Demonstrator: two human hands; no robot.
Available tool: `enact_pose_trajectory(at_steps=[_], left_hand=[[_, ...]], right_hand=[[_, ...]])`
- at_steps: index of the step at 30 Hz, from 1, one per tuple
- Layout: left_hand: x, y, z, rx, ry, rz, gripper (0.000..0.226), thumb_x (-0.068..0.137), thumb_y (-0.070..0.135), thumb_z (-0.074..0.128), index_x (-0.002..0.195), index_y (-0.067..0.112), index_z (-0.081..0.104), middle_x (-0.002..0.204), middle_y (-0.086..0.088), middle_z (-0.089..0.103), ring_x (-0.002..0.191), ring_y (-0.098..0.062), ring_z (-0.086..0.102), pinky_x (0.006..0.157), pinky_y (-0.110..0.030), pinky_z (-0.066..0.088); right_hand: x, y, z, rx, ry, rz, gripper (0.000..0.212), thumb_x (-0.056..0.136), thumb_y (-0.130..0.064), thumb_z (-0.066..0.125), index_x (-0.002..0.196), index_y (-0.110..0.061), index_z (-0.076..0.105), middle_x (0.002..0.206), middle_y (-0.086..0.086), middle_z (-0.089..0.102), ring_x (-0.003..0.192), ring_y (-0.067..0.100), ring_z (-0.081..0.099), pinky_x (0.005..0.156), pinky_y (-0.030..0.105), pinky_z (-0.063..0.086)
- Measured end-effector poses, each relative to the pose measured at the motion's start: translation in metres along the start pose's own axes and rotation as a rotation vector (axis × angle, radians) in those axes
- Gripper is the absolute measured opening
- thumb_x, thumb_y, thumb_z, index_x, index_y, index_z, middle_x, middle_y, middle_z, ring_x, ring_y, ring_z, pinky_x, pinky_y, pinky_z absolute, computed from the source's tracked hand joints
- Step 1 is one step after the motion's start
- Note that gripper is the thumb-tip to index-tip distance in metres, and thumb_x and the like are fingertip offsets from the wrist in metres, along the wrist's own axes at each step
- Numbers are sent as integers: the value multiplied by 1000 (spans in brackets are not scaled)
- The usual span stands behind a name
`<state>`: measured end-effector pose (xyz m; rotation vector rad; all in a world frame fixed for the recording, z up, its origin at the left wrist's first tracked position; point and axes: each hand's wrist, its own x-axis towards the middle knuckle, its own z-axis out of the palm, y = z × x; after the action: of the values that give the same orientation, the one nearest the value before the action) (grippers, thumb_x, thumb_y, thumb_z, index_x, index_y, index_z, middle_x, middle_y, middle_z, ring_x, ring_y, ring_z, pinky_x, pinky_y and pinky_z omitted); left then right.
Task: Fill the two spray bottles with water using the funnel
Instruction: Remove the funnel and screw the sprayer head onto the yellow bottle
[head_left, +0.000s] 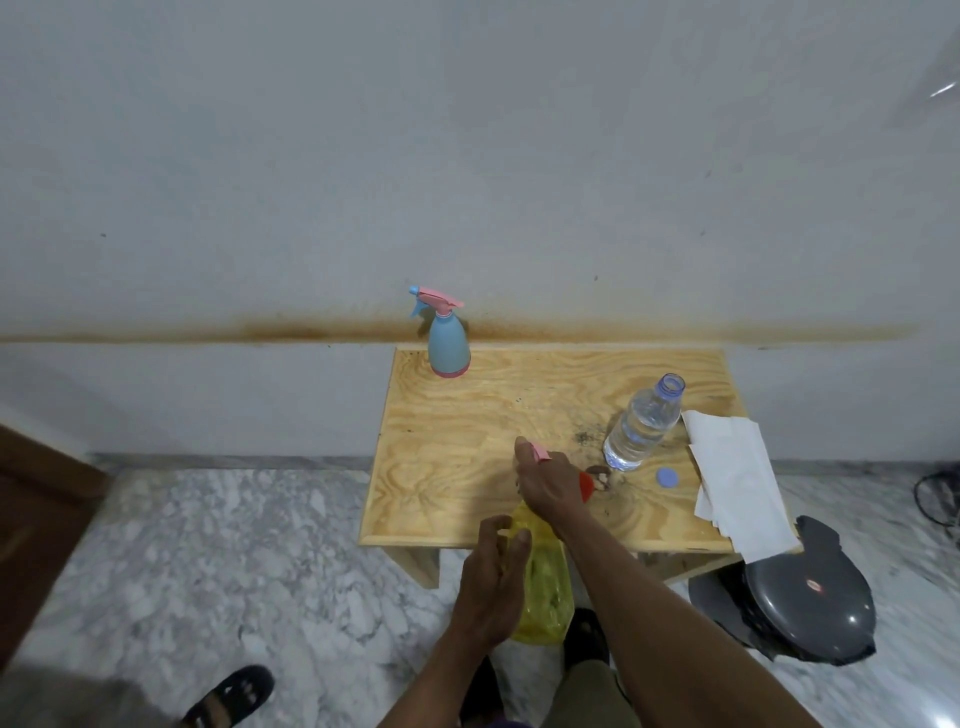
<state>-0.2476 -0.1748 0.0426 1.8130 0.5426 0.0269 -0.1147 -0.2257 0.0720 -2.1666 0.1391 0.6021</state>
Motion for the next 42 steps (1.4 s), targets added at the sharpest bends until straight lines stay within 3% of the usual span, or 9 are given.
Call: enact_pose_trajectory(at_steps=[4, 9, 15, 18, 21, 26, 32, 35, 42], left_hand=[[-5, 0, -3, -15, 22, 0, 16, 101, 35, 47, 113, 25, 51, 81, -1, 65, 74, -4, 63, 63, -20, 46], [-4, -2, -6, -30, 33, 6, 21, 101, 34, 48, 116, 21, 53, 83, -3, 68, 76, -10, 64, 65, -25, 49], [11, -3, -7, 27, 60, 47, 22, 99, 39, 50, 118, 30, 51, 99, 10, 66, 90, 5, 61, 72, -9, 45], [25, -3, -8, 79, 104, 101, 51, 92, 60, 47, 129, 25, 52, 119, 8, 61, 107, -4, 58, 92, -24, 48], [40, 4, -8, 120, 133, 133, 72, 85, 67, 42, 135, 17, 51, 122, 8, 53, 114, -11, 53, 100, -31, 46], [80, 22, -4, 98, 121, 149, 62, 83, 46, 73, 133, 15, 54, 117, 4, 52, 108, -12, 53, 95, -30, 47], [145, 43, 2, 114, 88, 146, 71, 78, 36, 80, 141, 20, 51, 118, -1, 53, 106, -10, 53, 83, -15, 39], [185, 53, 4, 86, 118, 118, 64, 77, 30, 82, 134, 20, 56, 117, -1, 57, 106, -11, 56, 80, -7, 40], [278, 70, 12, 157, 212, 50, 57, 77, 17, 82, 129, 15, 60, 116, -4, 67, 109, -20, 61, 88, -35, 52]], right_hand=[[-2, -3, 8, -1, -37, -18, 59, 99, -52, 37, 91, -2, 68, 95, 19, 70, 89, 34, 63, 87, 41, 48], [-5, -2, 4, 62, -40, -34, 49, 101, -44, 42, 80, -5, 65, 71, 2, 60, 70, 19, 53, 70, 32, 34], [-3, -4, -2, 161, 36, -49, 32, 88, -35, 64, 99, -5, 66, 94, 10, 67, 81, 24, 58, 58, 26, 39], [-6, -10, -8, 146, 133, -127, 35, 83, -40, 73, 98, -10, 64, 90, 6, 66, 80, 22, 59, 57, 25, 40], [-2, -18, -17, 166, 188, -218, 33, 78, -38, 79, 87, -9, 67, 76, 2, 64, 69, 18, 56, 57, 29, 40], [17, -37, -42, 148, 259, -299, 30, 75, -33, 83, 93, -13, 70, 74, -4, 61, 66, 13, 52, 54, 22, 38], [64, -58, -61, 143, 192, -391, 25, 77, -28, 81, 99, -21, 71, 76, -10, 65, 64, 3, 55, 55, 13, 38], [96, -67, -61, 224, 206, -399, 26, 76, -21, 81, 100, -22, 73, 79, -10, 70, 72, 9, 64, 66, 22, 50], [175, -89, -55, 275, 182, -402, 27, 73, -8, 80, 96, -21, 72, 84, -5, 70, 78, 11, 65, 71, 27, 51]])
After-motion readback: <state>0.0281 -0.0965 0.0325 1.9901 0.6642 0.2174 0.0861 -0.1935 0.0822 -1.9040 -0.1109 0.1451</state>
